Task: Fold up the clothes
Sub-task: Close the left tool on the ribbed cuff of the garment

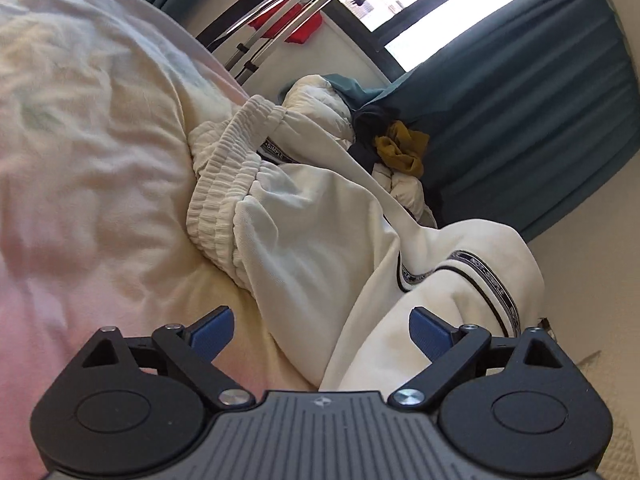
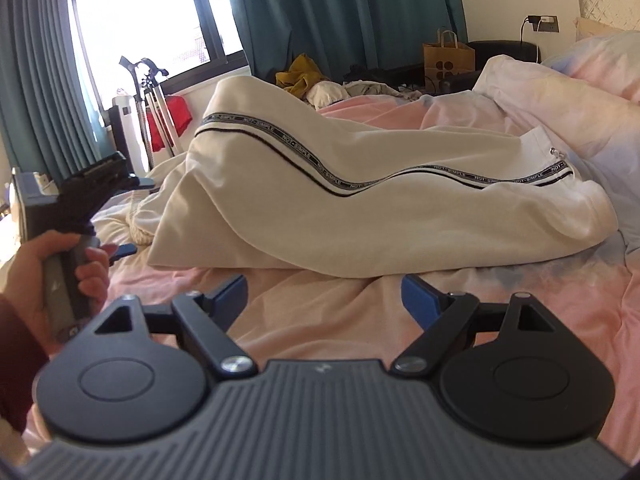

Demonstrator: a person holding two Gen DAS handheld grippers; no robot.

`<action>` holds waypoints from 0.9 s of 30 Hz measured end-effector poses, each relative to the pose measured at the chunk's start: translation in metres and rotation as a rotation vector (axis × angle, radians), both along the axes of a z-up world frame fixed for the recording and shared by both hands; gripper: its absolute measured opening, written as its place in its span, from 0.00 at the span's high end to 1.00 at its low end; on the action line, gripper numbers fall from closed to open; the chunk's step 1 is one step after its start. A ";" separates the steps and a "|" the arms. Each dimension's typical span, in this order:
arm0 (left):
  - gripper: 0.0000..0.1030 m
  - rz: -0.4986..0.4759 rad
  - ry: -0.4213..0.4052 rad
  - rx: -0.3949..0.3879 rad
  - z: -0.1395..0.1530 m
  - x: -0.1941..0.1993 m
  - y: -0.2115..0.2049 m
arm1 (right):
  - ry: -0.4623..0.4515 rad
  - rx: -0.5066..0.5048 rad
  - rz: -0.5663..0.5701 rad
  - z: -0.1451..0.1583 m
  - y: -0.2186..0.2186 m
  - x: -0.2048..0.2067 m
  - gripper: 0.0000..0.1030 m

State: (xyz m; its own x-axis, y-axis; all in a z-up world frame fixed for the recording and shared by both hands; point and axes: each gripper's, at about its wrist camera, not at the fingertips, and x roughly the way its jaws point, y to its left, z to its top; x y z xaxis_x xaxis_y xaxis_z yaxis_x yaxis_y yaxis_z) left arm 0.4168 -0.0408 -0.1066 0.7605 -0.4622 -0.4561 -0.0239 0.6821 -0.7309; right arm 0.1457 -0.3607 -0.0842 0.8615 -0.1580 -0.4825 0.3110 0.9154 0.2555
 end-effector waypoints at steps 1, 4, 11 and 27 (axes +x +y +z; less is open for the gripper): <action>0.21 0.024 0.017 -0.030 -0.008 0.014 -0.001 | 0.001 0.000 -0.004 -0.005 -0.001 0.004 0.17; 0.43 0.102 0.086 -0.028 -0.023 0.040 0.000 | 0.019 -0.027 -0.007 -0.017 -0.004 0.017 0.17; 0.88 0.120 0.074 0.027 -0.010 0.053 0.007 | 0.000 -0.051 -0.020 -0.022 -0.003 0.021 0.17; 0.95 0.239 -0.212 0.300 0.185 -0.092 0.129 | -0.007 -0.032 -0.071 -0.007 -0.019 -0.003 0.17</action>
